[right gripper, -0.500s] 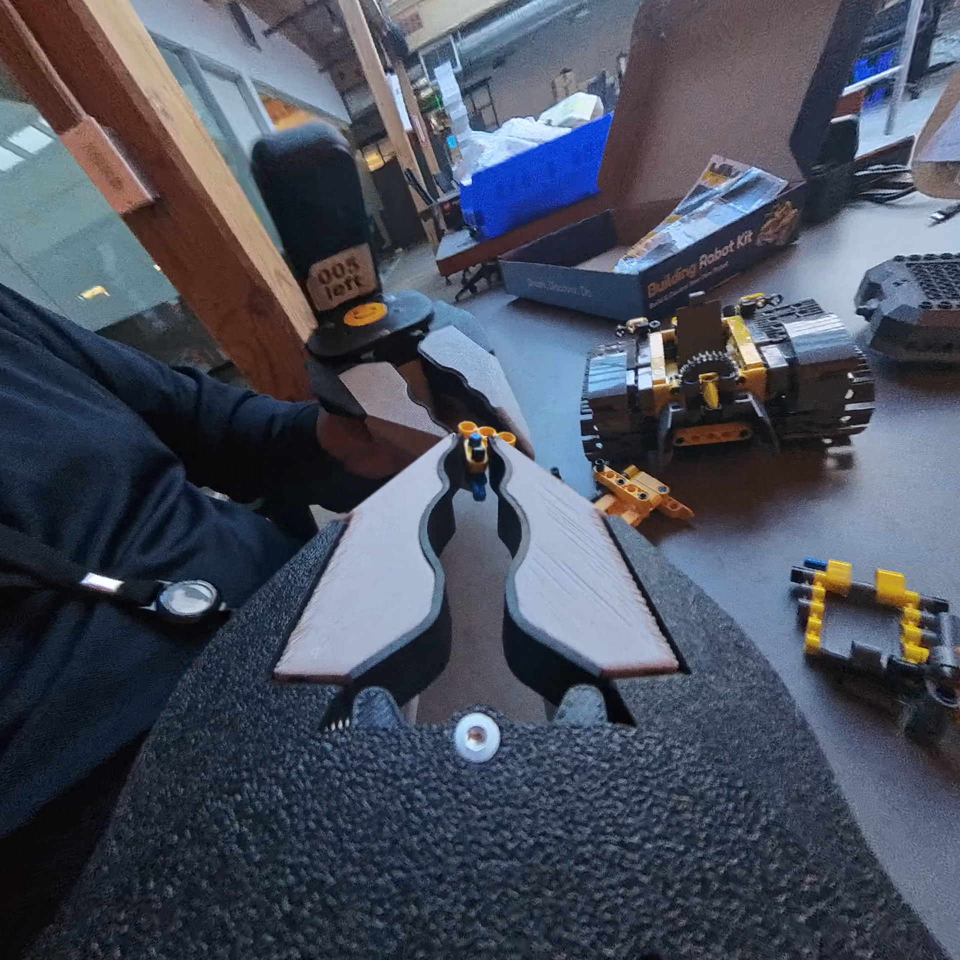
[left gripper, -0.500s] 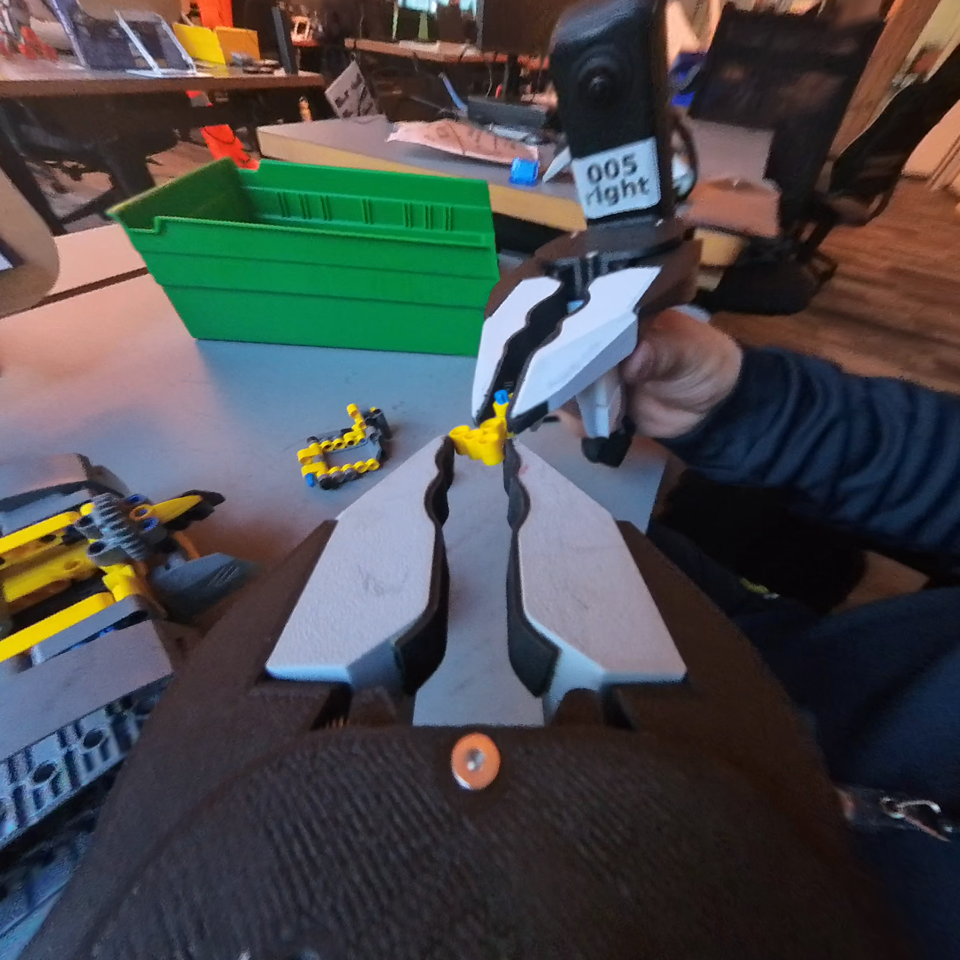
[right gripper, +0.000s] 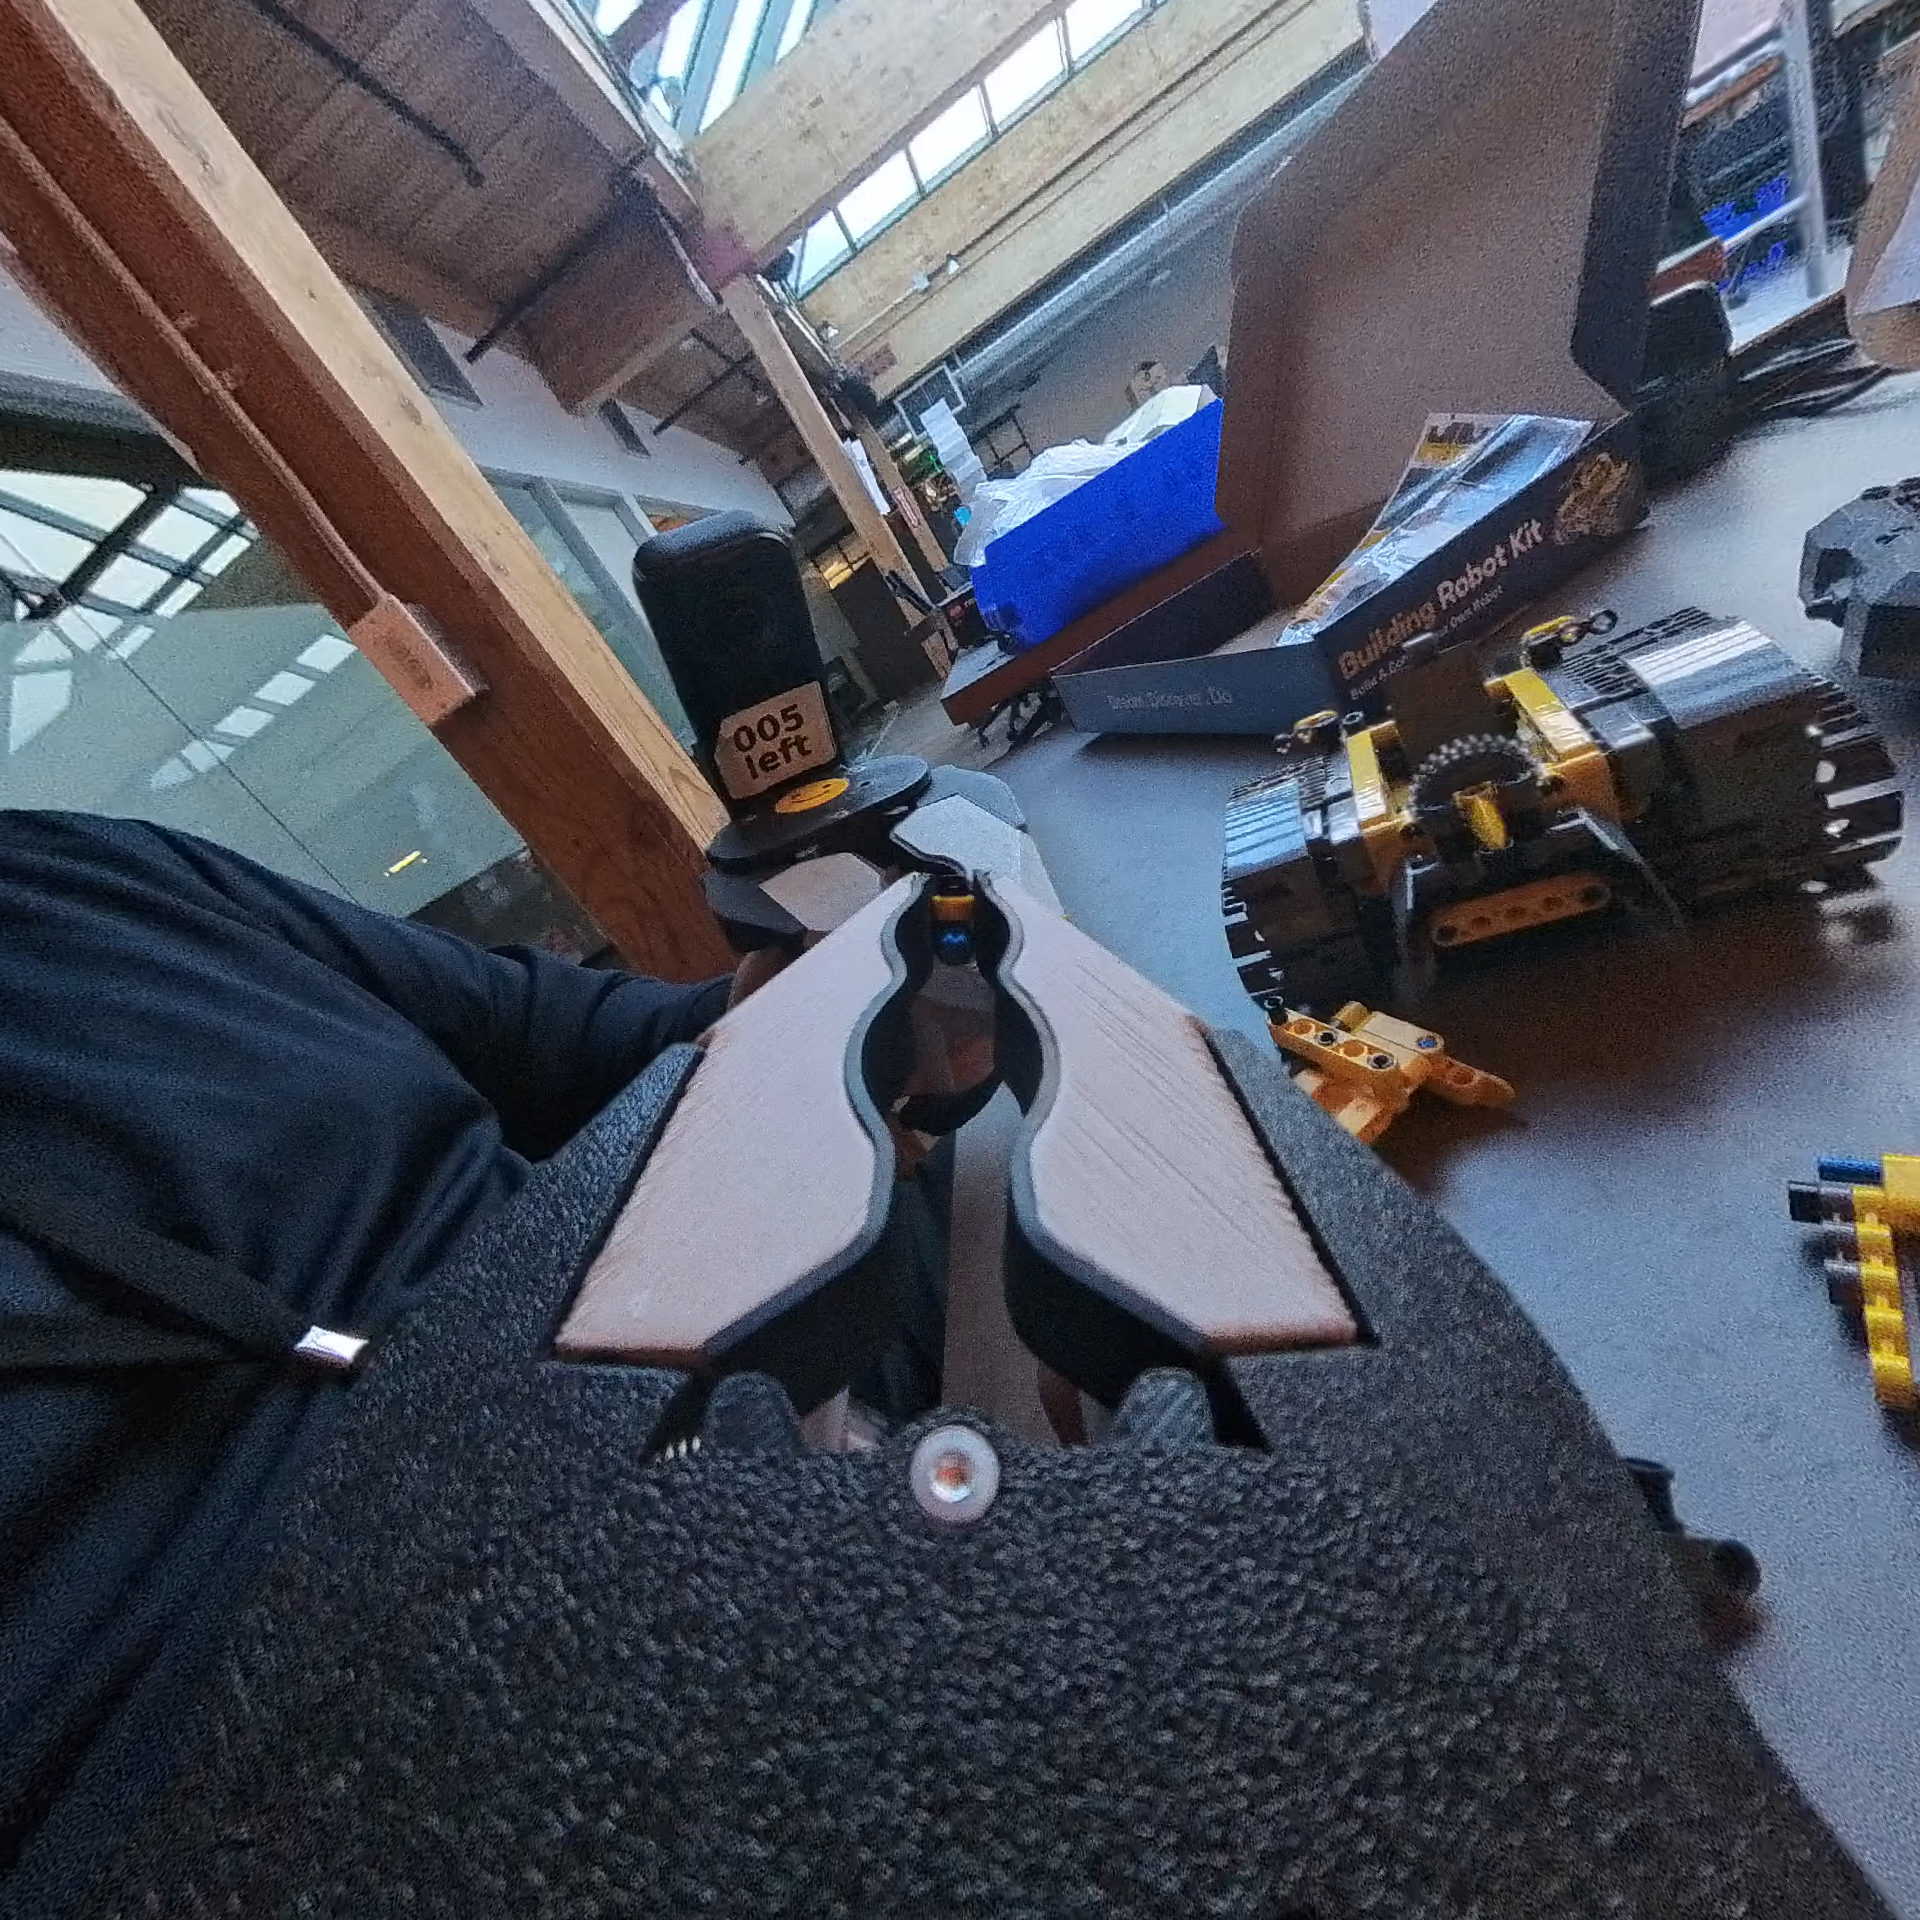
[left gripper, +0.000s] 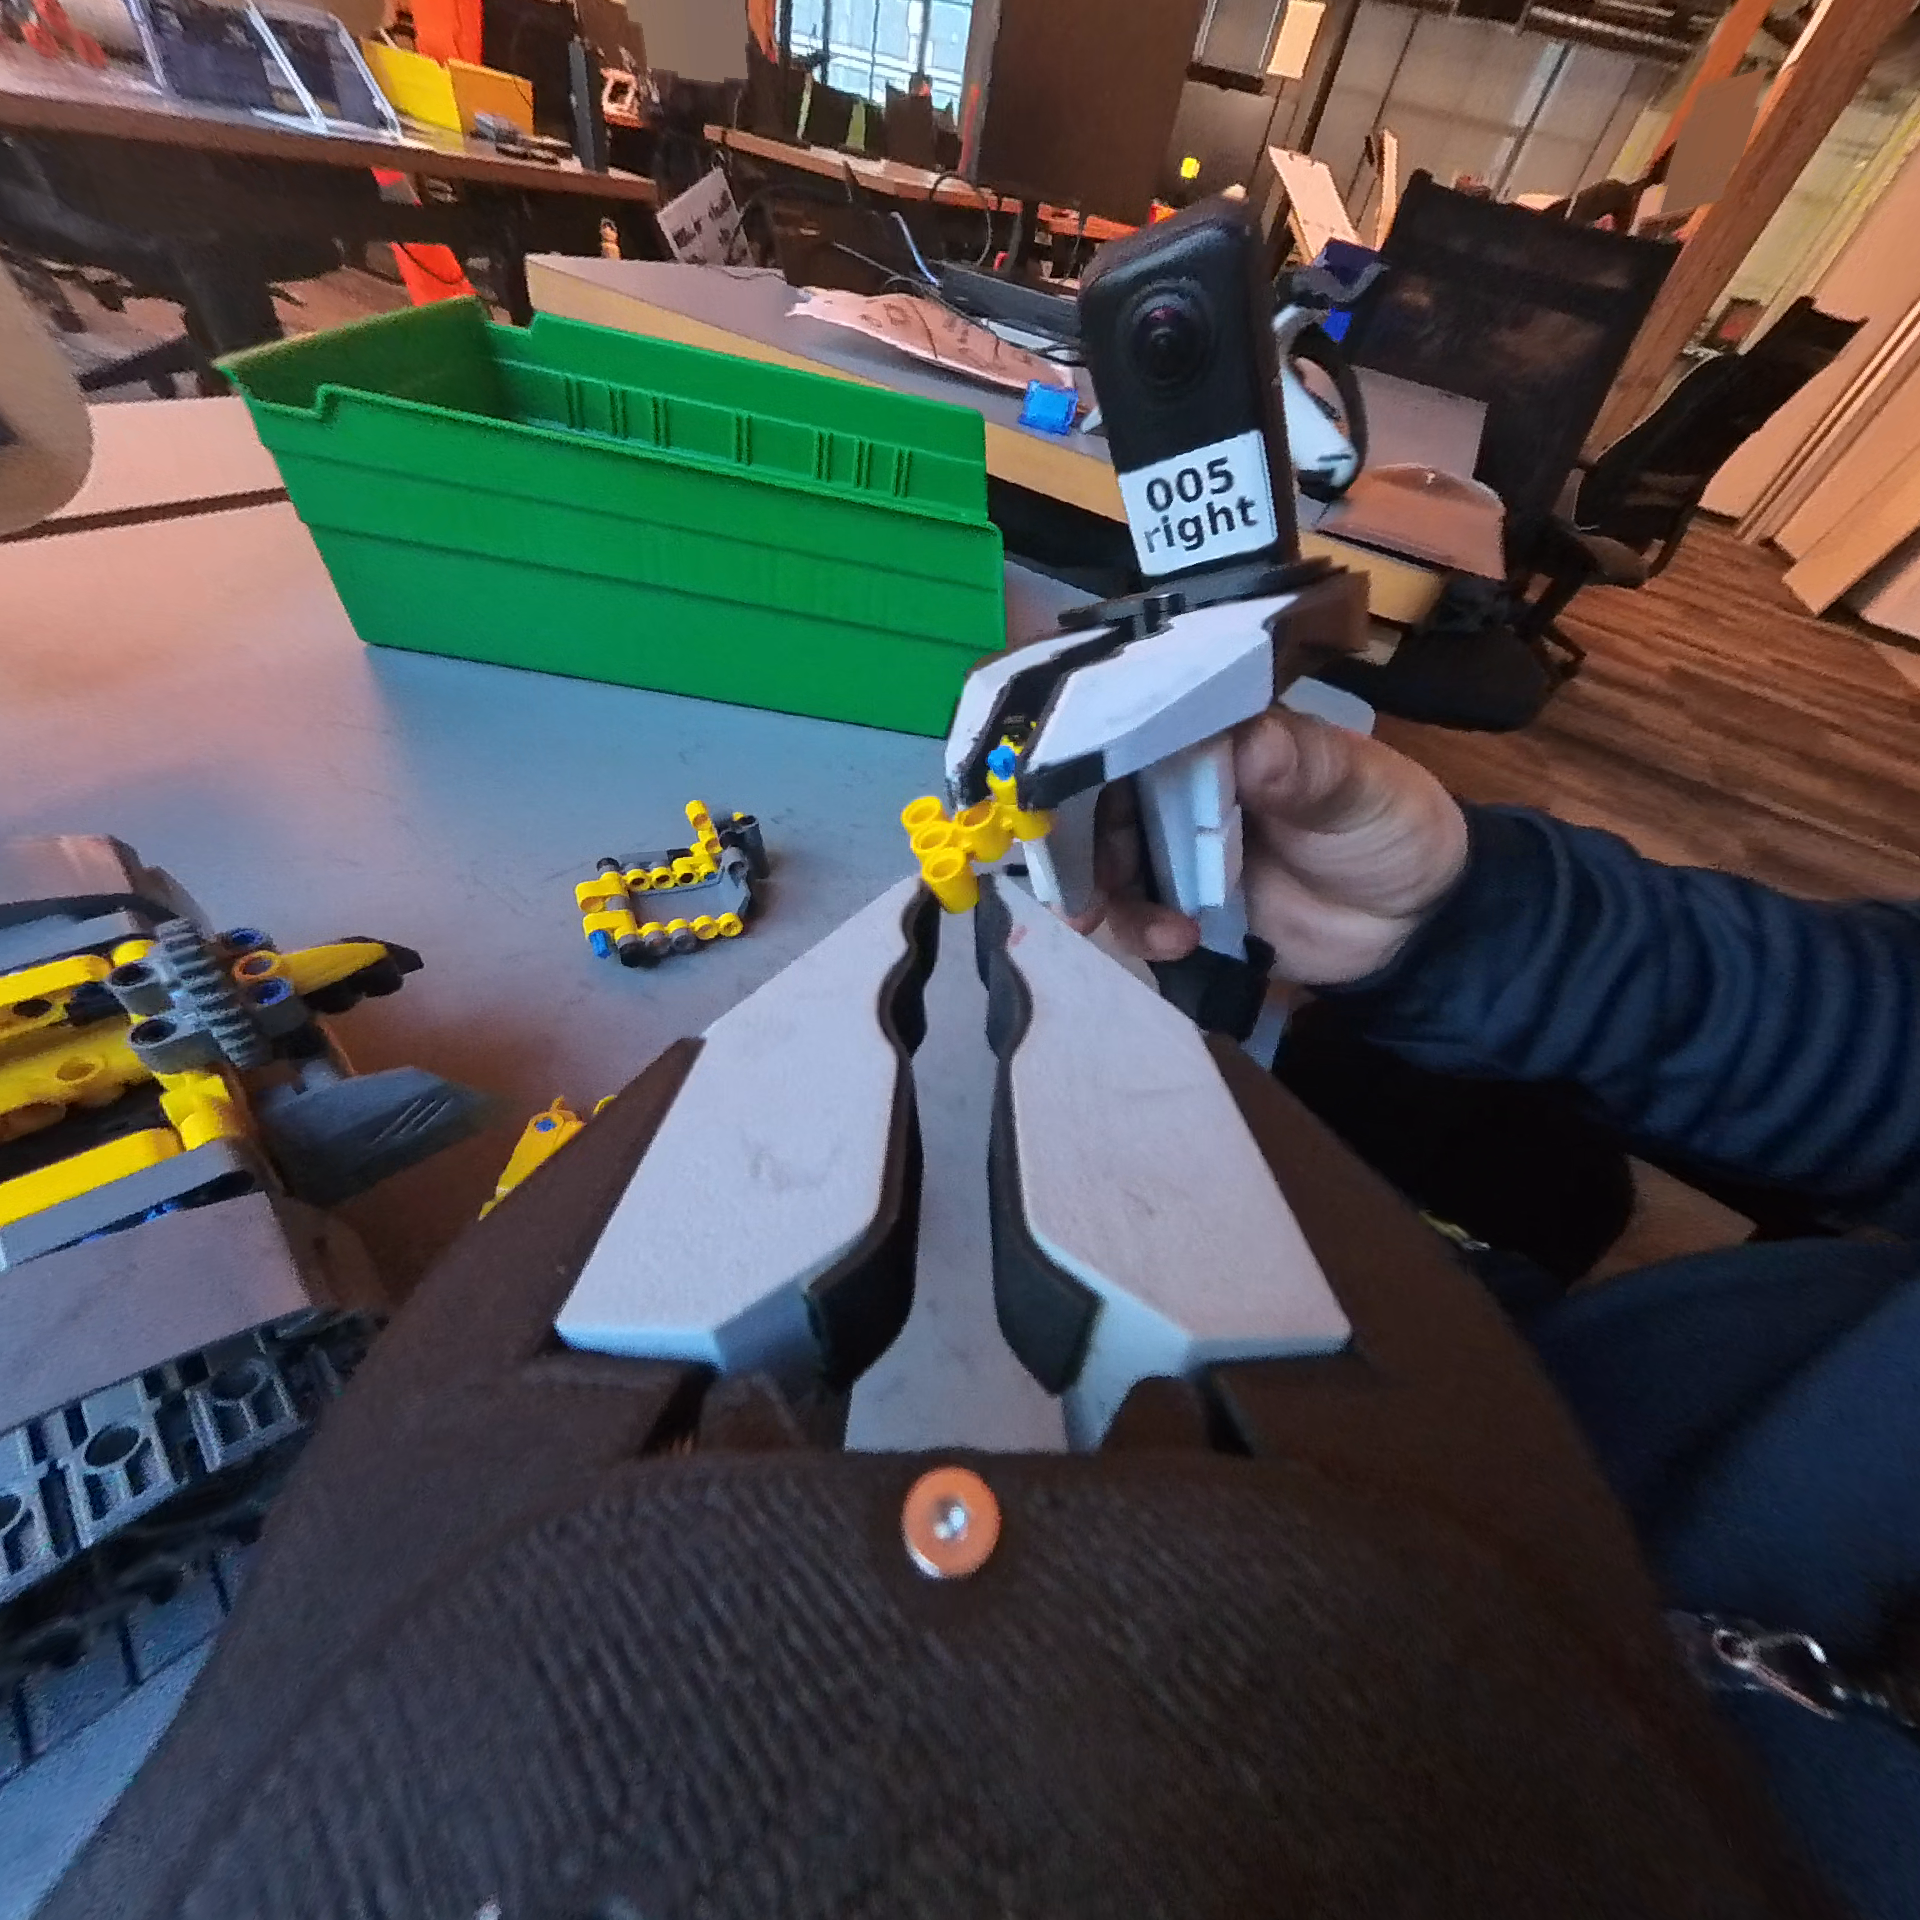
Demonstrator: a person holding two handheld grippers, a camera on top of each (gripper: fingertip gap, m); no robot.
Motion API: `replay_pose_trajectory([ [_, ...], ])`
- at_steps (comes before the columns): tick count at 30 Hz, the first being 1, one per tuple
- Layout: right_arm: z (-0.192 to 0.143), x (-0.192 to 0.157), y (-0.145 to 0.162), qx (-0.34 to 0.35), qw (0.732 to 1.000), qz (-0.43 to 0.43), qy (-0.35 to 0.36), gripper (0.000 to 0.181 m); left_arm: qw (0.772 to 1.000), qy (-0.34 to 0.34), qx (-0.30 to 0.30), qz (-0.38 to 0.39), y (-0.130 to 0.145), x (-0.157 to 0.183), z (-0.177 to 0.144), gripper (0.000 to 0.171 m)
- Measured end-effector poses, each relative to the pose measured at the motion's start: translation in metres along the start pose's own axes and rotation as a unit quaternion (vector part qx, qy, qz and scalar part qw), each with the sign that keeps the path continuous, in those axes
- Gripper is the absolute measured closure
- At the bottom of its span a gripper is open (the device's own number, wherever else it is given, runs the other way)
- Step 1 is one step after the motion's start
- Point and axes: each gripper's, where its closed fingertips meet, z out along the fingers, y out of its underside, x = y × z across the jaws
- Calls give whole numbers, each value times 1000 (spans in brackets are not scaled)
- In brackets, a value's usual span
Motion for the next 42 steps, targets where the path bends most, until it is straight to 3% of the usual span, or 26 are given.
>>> replay_pose_trajectory([
  [7, 1, 14, -3, 39, 998, 43, 36, 178, 997, -51, -17, 51, 5, -11, 0, 168],
  [9, -2, 19, -2, 44, 996, 68, 35, 178, 996, -56, -49, 52, 10, -16, 1, 171],
  [11, -9, 19, -12, 74, 992, 100, 17, 178, 992, -91, -38, 82, 1, -24, -5, 170],
  [14, -9, 17, -12, 70, 993, 95, 18, 178, 982, -124, -29, 140, -12, -27, -7, 109],
  [15, -7, 13, -13, 70, 993, 98, 9, 177, 979, -125, -32, 158, -11, -25, -6, 108],
  [17, 0, 7, -9, 62, 993, 102, -6, 177, 970, -136, -41, 196, -9, -23, -4, 124],
  [18, 3, 6, -6, 58, 993, 103, -8, 177, 965, -136, -36, 221, -10, -18, -5, 148],
  [19, 5, 4, -5, 59, 992, 108, -15, 177, 958, -137, -35, 249, -10, -14, -6, 160],
  [25, 7, 3, -1, 68, 992, 100, -30, 178, 929, -178, -46, 322, -7, -16, -5, 161],
  [30, 9, 4, 0, 75, 994, 77, -15, 178, 936, -163, -42, 309, -5, -16, -5, 162],
  [37, 6, 1, -2, 115, 970, 191, -98, 179, 946, -140, -31, 289, -5, -10, -3, 163],
  [42, 5, -2, -1, 116, 967, 199, -108, 178, 947, -138, -28, 290, -3, -7, -2, 164],
])
